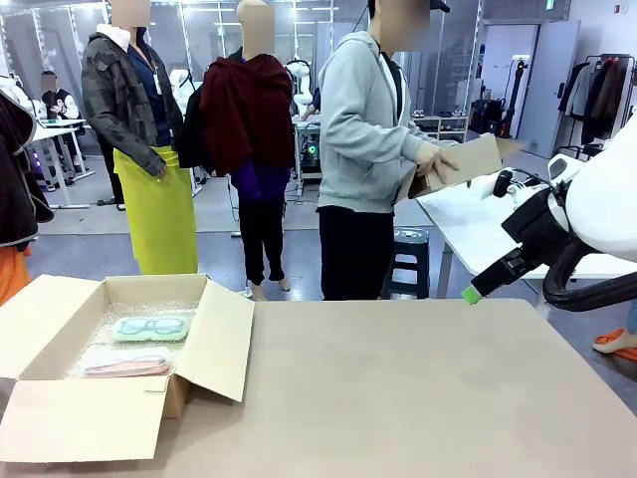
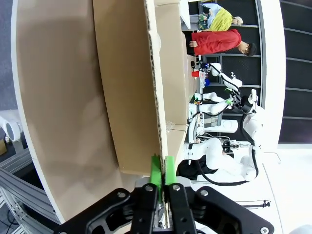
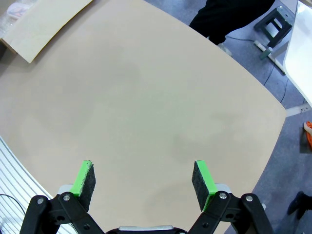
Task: Pack the glasses set securely to prepare it for shipping.
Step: Position the Package Box on the left side of the table.
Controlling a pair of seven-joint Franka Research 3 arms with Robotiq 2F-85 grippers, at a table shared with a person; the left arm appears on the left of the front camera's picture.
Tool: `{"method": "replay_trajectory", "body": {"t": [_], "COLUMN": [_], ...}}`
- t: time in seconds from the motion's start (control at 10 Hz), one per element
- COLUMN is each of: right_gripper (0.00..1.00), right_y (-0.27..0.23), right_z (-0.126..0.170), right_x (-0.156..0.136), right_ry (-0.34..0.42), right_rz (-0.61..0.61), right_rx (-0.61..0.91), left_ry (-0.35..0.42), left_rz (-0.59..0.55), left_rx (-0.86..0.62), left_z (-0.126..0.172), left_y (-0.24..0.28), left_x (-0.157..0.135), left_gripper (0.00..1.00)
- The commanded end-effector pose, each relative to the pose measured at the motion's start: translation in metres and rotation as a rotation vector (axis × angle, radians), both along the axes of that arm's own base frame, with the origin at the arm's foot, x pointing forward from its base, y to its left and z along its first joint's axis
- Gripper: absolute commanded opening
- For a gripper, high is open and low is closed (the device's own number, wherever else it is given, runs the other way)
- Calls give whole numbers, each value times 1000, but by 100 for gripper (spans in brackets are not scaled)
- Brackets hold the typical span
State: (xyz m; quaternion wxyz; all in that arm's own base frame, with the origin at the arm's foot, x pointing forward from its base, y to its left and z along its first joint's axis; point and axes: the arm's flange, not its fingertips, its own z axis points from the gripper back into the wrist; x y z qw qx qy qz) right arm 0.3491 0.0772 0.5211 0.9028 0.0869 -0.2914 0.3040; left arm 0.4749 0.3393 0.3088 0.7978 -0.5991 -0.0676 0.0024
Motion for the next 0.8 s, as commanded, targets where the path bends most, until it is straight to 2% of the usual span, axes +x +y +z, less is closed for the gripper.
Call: {"method": "replay_trajectory", "body": {"t": [0.0, 0.1, 0.2, 0.3, 0.4, 0.5, 0.7], "right_gripper": [100, 100, 100, 100, 100, 100, 100], "right_y": [1, 1, 1, 1, 1, 1, 1], "right_z": [1, 1, 1, 1, 1, 1, 1], "right_x": [-1, -1, -1, -1, -1, -1, -1], "right_ry": [-5, -5, -5, -5, -5, -5, -5], "right_rz": [-2, -2, -2, -2, -2, -2, -2], "right_rx": [-5, -5, -5, -5, -5, -5, -5], "left_ry": [-24, -26, -37, -56, -83, -115, -169], "left_rz": [-18, -9, -4, 8, 26, 36, 48], "left_rx": [18, 33, 79, 141, 167, 197, 312], "left_z": [5, 10, 19, 30, 47, 62, 98], "left_y": [3, 6, 13, 23, 34, 38, 29], "left_x": [-2, -2, -4, -9, -13, -16, -22], "left_gripper": [33, 65, 63, 95, 93, 100, 100]}}
